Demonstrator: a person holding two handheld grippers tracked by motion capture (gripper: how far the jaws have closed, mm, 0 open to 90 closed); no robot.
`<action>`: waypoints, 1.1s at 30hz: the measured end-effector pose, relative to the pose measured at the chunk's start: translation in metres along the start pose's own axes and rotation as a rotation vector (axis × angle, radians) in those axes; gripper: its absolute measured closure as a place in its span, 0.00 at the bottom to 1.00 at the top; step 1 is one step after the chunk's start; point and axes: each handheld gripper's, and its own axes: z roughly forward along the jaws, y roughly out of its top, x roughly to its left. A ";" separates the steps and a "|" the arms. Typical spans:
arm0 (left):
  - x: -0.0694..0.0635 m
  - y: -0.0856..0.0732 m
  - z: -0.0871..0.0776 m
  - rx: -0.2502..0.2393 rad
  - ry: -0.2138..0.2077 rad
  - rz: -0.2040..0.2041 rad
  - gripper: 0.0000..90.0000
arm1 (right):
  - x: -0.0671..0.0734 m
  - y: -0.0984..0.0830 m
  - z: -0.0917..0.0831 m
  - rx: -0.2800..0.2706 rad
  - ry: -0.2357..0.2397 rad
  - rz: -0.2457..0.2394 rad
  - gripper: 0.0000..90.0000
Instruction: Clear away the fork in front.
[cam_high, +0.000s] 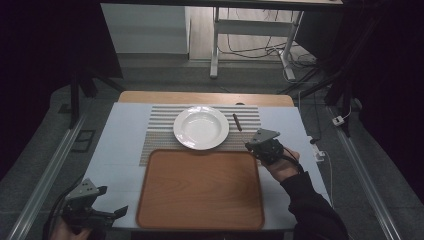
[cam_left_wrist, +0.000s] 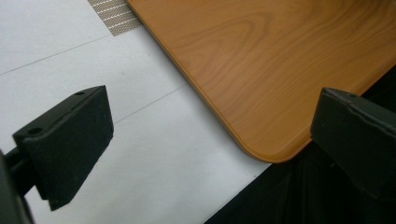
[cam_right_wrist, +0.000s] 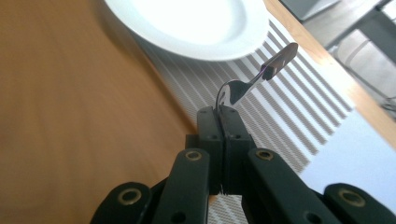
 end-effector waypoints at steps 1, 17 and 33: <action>0.000 0.000 0.000 0.000 0.000 0.000 0.00 | 0.000 -0.001 -0.003 -0.015 0.018 0.015 1.00; -0.003 0.009 0.004 -0.040 -0.064 0.063 0.00 | 0.020 -0.015 -0.046 -0.165 0.233 0.124 1.00; -0.014 0.038 0.032 -0.046 -0.125 0.183 0.00 | 0.044 -0.020 -0.067 -0.226 0.400 0.140 1.00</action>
